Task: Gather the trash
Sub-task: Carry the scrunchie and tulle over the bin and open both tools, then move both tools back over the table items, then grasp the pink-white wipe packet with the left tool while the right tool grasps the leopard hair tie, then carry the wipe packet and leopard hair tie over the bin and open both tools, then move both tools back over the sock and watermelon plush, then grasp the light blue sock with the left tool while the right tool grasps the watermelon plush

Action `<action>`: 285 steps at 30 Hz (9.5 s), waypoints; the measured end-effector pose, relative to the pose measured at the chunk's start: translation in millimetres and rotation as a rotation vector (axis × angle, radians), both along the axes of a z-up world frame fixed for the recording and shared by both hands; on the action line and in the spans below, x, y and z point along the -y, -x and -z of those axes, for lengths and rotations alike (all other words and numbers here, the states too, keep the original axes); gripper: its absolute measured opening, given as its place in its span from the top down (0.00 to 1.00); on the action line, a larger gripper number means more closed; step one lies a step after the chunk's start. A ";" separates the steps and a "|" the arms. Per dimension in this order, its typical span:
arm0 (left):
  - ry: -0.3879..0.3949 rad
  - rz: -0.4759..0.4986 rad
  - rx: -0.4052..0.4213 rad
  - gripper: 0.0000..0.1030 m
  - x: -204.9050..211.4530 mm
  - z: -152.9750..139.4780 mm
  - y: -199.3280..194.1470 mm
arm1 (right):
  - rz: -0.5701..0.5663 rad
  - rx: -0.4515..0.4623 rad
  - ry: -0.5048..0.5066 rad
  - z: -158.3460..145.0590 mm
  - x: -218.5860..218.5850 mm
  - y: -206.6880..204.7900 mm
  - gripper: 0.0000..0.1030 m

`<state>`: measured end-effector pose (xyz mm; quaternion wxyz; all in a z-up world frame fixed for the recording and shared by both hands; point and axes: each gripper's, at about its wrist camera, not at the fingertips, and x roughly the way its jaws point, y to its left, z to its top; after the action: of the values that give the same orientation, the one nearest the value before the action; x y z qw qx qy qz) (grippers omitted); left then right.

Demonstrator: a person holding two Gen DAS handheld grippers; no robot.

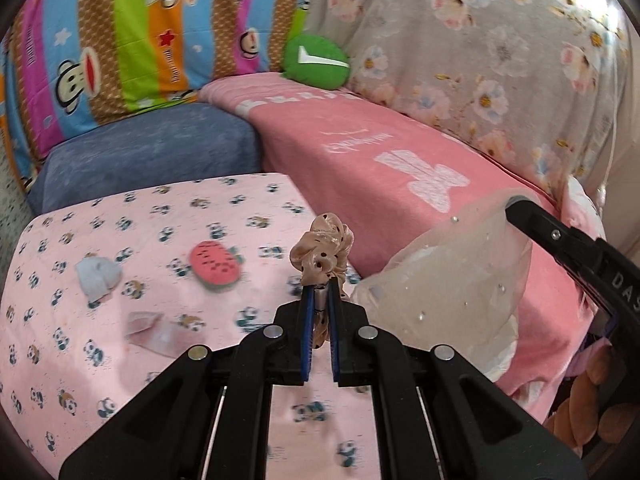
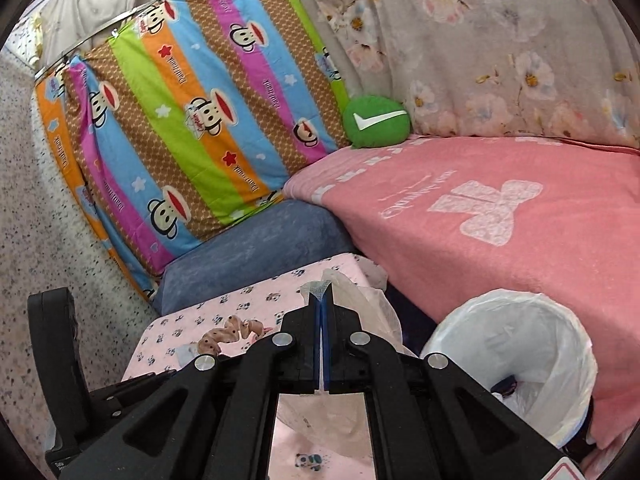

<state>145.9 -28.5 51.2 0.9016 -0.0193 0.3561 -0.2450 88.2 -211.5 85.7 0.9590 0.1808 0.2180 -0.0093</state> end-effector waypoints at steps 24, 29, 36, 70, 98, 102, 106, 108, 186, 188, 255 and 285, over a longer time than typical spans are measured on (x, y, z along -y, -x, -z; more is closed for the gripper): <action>-0.071 0.244 0.000 0.52 155.4 12.9 23.6 | 0.266 -0.052 0.002 24.3 133.4 38.8 0.80; -0.100 0.233 0.017 0.52 157.8 16.8 24.5 | 0.278 -0.054 0.005 26.9 134.2 42.7 0.64; -0.100 0.213 0.008 0.52 150.8 19.1 21.6 | 0.258 -0.085 0.007 34.9 127.5 41.1 0.62; -0.117 -0.073 -0.067 0.33 13.8 54.2 -12.1 | 0.062 -0.208 0.063 69.0 20.2 -1.4 0.50; -0.145 -0.425 -0.275 0.13 -152.5 151.3 -99.9 | -0.065 -0.430 0.115 166.8 -62.4 -120.2 0.50; -0.118 -0.403 -0.287 0.33 -151.8 156.2 -105.8 | -0.064 -0.444 0.120 176.9 -65.9 -129.5 0.50; -0.113 -0.368 -0.276 0.68 -145.3 153.6 -107.2 | -0.082 -0.469 0.099 188.2 -69.5 -134.0 0.63; -0.095 -0.355 -0.281 0.85 -142.3 151.6 -107.4 | -0.095 -0.478 0.095 192.1 -72.4 -134.4 0.75; -0.064 0.227 0.025 0.38 161.8 -6.0 9.8 | 0.350 -0.187 0.014 73.6 150.1 54.7 0.80; -0.071 0.225 0.025 0.36 161.3 -4.5 10.2 | 0.343 -0.189 0.012 74.1 148.3 52.6 0.79; -0.117 -0.243 -0.078 0.14 -68.0 65.8 -55.8 | -0.002 -0.273 0.165 86.1 -47.3 -46.1 0.45; -0.126 -0.499 -0.221 0.09 -223.4 140.2 -174.8 | -0.198 -0.390 0.218 165.9 -184.5 -213.4 0.27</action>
<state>320.7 194.9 -88.9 0.8892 -0.0768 0.4509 0.0110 301.5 -27.0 -80.1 0.9089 0.0488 0.4133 0.0267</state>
